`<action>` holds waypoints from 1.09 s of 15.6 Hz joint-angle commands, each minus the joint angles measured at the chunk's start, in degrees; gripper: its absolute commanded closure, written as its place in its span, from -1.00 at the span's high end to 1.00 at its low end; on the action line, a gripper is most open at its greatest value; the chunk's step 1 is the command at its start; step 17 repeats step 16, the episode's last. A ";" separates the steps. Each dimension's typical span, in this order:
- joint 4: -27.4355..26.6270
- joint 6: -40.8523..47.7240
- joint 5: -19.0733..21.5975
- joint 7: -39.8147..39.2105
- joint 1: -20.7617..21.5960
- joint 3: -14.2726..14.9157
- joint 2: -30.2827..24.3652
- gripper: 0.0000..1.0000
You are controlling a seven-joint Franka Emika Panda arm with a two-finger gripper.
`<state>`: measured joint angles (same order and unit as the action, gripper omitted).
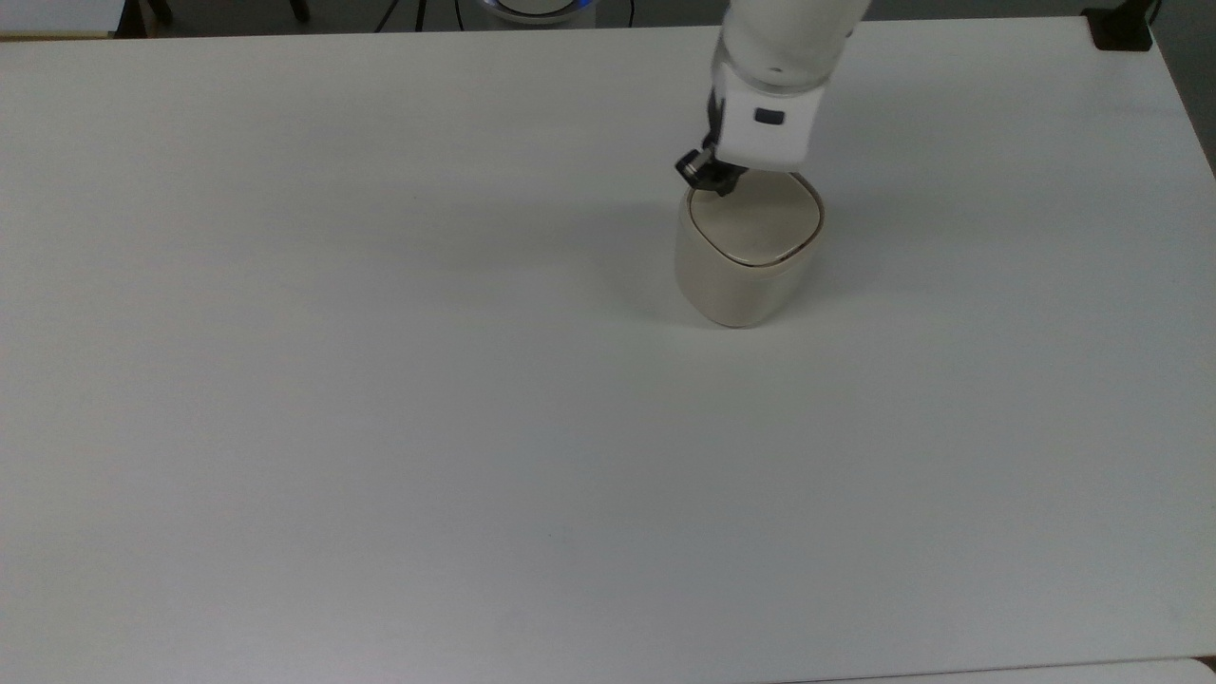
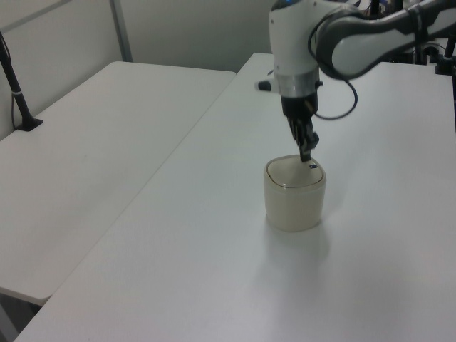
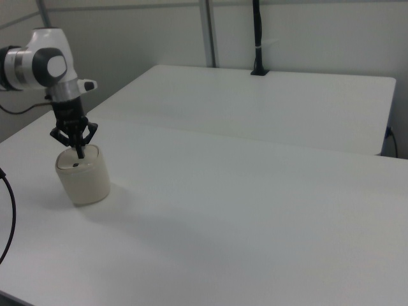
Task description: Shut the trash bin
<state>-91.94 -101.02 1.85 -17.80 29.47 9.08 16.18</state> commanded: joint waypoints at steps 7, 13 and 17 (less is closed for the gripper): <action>0.36 11.19 -4.91 11.55 -17.85 -1.34 -10.38 1.00; 0.27 9.79 -8.09 22.01 -21.12 -0.64 -10.91 1.00; 0.45 8.83 -7.83 22.11 -21.82 -0.38 -10.90 1.00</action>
